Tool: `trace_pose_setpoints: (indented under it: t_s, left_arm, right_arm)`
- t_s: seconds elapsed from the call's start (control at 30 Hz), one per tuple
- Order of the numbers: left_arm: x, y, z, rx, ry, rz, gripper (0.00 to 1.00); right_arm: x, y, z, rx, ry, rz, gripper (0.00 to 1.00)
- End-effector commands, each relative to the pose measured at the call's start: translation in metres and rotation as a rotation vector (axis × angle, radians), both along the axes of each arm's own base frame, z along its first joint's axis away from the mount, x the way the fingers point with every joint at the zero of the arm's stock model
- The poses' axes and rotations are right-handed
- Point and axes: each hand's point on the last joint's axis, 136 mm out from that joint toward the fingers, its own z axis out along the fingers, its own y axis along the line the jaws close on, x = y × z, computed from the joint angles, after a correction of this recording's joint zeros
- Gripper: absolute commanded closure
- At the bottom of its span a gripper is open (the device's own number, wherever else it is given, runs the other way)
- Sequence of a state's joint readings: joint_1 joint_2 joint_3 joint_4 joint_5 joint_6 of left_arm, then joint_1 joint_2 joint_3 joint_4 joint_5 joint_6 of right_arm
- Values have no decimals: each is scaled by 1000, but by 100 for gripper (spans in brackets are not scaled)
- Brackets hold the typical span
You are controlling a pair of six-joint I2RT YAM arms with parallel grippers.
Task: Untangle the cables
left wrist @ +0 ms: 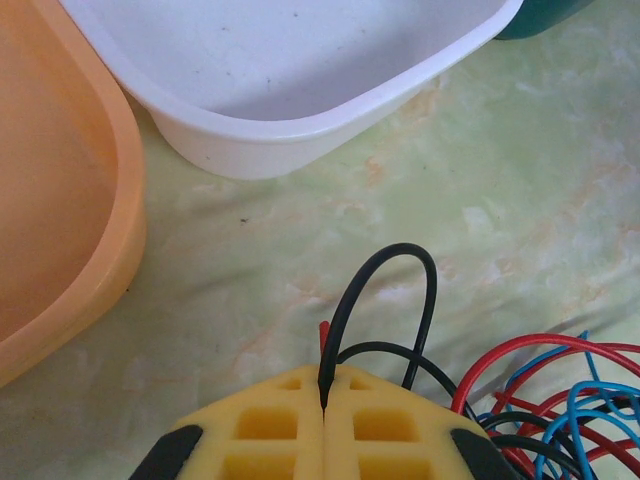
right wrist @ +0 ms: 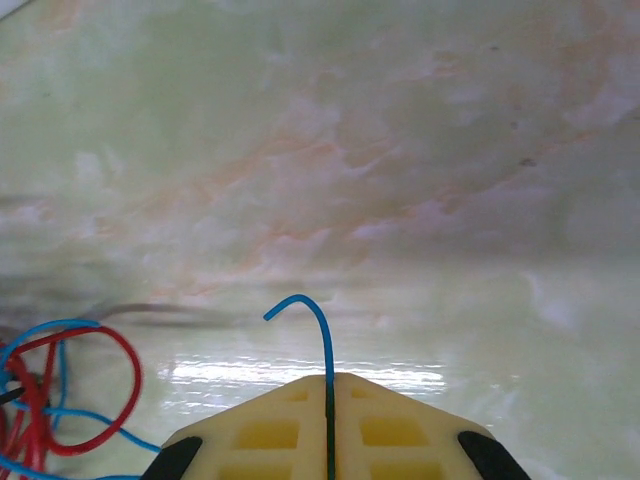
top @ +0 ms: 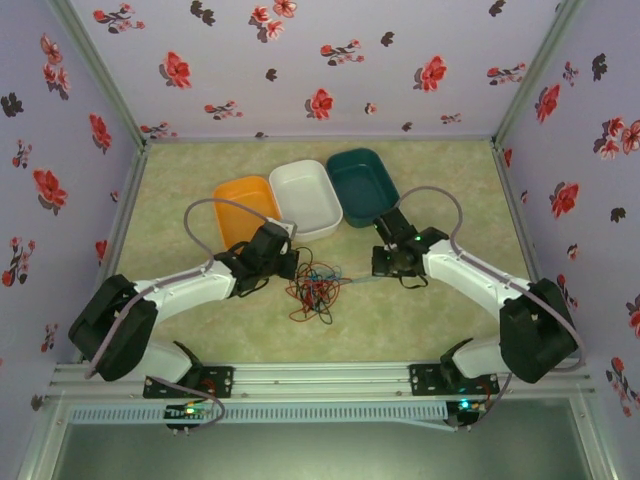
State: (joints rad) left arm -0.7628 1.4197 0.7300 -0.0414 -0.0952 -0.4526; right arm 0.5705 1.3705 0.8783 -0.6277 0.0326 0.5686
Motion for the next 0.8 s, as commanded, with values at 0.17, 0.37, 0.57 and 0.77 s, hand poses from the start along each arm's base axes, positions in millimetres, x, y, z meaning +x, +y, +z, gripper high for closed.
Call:
trace_pose_setpoints:
  t_s: [0.17, 0.37, 0.57, 0.77]
  left_arm:
    - [1, -1, 7, -8, -23, -30, 100]
    - [0, -12, 10, -78, -21, -47, 100]
    - [-1, -20, 19, -127, -28, -69, 100]
    - [-8, -37, 35, -206, -55, -167, 100]
  right_arm:
    - [4, -9, 15, 12, -32, -24, 74]
    - [9, 8, 30, 57, -54, 24, 63]
    - [12, 36, 50, 127, -96, 101, 57]
    - [13, 71, 70, 267, -173, 215, 51]
